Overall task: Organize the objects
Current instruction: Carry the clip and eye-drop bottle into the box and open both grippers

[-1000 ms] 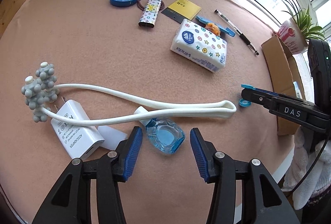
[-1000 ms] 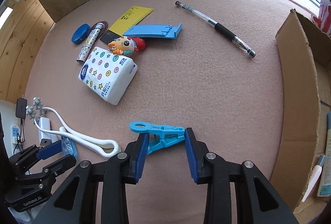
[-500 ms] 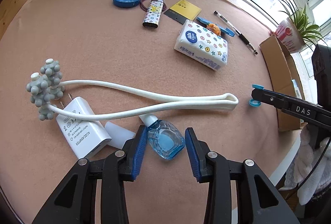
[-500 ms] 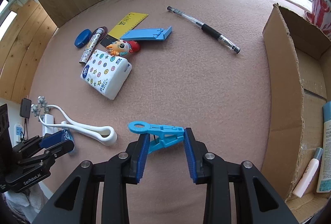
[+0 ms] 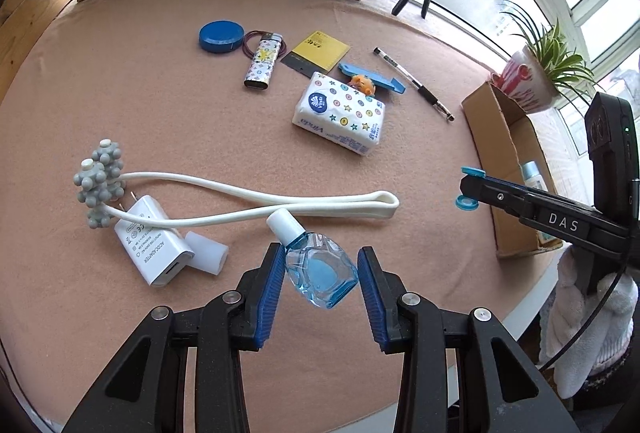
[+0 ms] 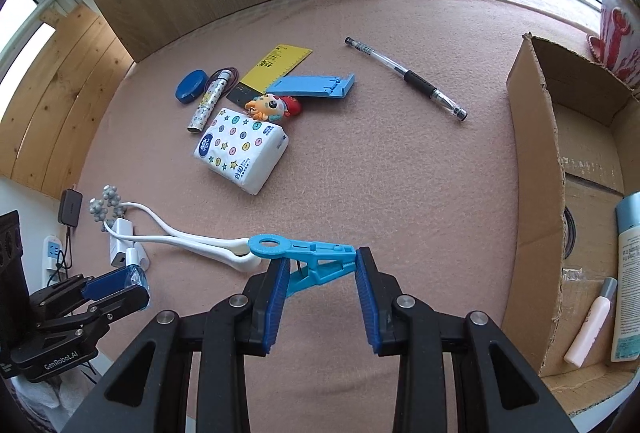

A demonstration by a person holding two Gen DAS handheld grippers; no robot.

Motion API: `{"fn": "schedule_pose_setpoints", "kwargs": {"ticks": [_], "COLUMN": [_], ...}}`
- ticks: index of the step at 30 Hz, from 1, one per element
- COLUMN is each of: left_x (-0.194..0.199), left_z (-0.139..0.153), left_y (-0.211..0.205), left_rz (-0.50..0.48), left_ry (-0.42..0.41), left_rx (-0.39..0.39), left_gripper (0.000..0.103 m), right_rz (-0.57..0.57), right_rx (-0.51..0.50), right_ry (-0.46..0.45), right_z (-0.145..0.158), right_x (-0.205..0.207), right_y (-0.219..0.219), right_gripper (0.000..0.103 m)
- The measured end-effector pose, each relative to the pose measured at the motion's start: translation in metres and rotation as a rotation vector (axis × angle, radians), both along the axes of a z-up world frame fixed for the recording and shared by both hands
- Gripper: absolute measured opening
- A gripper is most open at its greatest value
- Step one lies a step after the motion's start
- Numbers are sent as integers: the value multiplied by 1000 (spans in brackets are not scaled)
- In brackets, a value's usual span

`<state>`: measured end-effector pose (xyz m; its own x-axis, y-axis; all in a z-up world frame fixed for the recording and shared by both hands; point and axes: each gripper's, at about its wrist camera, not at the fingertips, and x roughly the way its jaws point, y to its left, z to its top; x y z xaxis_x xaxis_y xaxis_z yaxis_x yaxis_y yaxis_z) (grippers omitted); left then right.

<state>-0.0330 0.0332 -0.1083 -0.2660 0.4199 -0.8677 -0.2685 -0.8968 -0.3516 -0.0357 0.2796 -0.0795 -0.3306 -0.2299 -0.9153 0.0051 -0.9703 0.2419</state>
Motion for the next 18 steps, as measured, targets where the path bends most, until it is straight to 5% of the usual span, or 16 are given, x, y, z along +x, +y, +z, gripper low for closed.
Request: {"fn": "schedule_pose_setpoints", "kwargs": {"ticks": [10,18], "left_x": [-15,-17], "left_z": [33,47], "left_y": [88,181], "left_rz": [-150,-280], "left_ry": [78,113], "left_rx": [49,100], "left_gripper": [41,41], "right_rz": [-71,-187], "right_rx": [11,19], "right_ry": [95,95], "right_z": [45,49], "right_x": [28,54], "right_y": [46,107], "right_gripper": [30,30]}}
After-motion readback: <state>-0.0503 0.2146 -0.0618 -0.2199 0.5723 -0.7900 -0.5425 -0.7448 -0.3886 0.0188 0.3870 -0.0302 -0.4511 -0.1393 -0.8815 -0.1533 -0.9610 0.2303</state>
